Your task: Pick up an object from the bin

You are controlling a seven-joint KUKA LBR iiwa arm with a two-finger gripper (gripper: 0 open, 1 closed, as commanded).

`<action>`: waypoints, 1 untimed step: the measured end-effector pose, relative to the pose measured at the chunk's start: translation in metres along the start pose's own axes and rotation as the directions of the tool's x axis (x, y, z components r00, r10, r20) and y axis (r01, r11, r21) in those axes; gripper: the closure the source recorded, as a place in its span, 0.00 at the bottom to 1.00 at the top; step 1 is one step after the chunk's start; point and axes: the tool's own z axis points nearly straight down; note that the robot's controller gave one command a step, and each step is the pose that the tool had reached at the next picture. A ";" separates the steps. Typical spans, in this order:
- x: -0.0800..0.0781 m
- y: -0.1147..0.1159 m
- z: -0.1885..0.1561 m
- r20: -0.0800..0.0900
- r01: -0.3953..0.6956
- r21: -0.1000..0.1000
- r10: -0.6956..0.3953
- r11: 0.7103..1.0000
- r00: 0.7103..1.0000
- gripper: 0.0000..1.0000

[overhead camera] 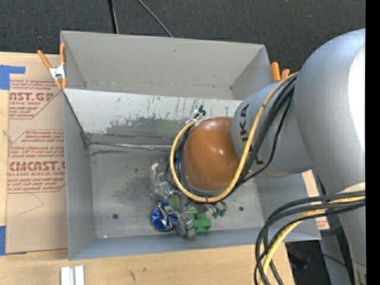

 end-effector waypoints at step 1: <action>-0.002 0.000 -0.001 -0.006 -0.001 -0.002 0.001 1.000 1.000 0.00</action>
Offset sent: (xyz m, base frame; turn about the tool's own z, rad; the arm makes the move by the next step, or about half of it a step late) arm 0.0000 0.0000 0.0000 0.0000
